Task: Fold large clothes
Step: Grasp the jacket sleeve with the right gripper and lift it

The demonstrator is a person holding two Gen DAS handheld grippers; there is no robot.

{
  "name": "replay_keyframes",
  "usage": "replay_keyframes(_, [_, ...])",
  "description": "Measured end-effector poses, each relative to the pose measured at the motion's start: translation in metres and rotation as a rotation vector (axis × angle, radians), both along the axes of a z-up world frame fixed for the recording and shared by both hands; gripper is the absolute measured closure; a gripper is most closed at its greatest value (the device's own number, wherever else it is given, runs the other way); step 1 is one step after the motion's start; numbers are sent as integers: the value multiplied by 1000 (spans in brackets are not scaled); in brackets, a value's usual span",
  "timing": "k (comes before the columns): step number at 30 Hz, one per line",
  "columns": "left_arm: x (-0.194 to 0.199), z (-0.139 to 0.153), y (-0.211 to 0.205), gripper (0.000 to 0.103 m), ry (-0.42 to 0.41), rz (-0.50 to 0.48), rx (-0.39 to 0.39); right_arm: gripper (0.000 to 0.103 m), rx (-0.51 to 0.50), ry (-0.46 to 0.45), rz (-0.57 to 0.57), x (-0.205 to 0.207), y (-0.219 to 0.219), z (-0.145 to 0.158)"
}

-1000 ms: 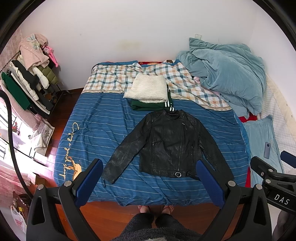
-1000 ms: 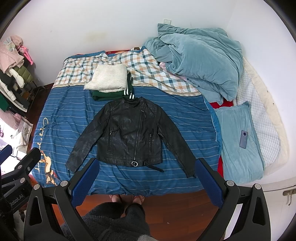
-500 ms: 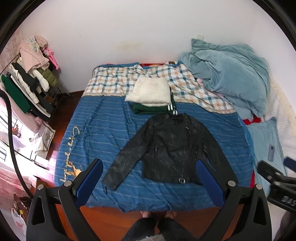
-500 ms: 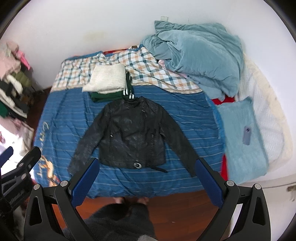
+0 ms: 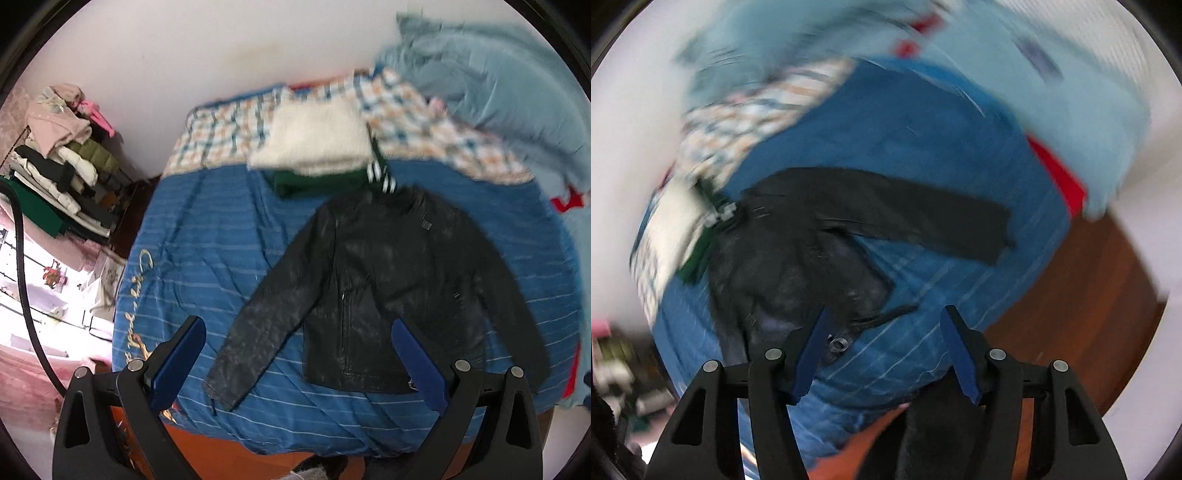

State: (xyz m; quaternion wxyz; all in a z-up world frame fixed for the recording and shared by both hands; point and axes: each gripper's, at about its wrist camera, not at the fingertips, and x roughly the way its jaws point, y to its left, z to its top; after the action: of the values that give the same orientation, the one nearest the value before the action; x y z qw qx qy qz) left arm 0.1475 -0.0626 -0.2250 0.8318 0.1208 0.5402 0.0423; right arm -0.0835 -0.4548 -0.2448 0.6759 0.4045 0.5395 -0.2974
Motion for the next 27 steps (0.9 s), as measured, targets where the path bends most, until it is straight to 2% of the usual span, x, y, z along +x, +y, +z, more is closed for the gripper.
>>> replay_keyframes(1, [7,-19,-7,0,25,5,24,38,36,-13,-53,-10,-16,-26])
replay_keyframes(2, [12,-33,-11,0,47,12,41,38,75,-7,-124,-25,-39,-64])
replay_keyframes(3, [18,-53,-17,0,74,23,55,36,94,15,-173,-34,-55,-90])
replay_keyframes(8, [40,-143,-34,0,221,76,101,33,244,31,-459,-89,-114,-227])
replay_keyframes(11, [51,-196,-40,0,293,104,120,32,315,-24,-561,-103,-129,-283])
replay_keyframes(13, [56,-223,-45,0,325,120,133,32,308,-52,-595,-104,-139,-304])
replay_keyframes(17, [72,-261,-60,0,350,125,129,32,311,-79,-607,-83,-148,-327])
replay_keyframes(18, [74,-266,-63,0,346,119,127,40,283,-64,-603,-74,-148,-326])
replay_keyframes(20, [80,-273,-71,0,329,94,125,67,214,-39,-593,-60,-145,-319])
replay_keyframes(21, [84,-277,-76,0,322,79,125,76,195,-36,-590,-54,-144,-311])
replay_keyframes(24, [90,-280,-81,0,291,39,113,87,86,-62,-585,-48,-146,-275])
replay_keyframes(27, [95,-281,-78,0,256,16,104,90,-11,-123,-588,-39,-159,-228])
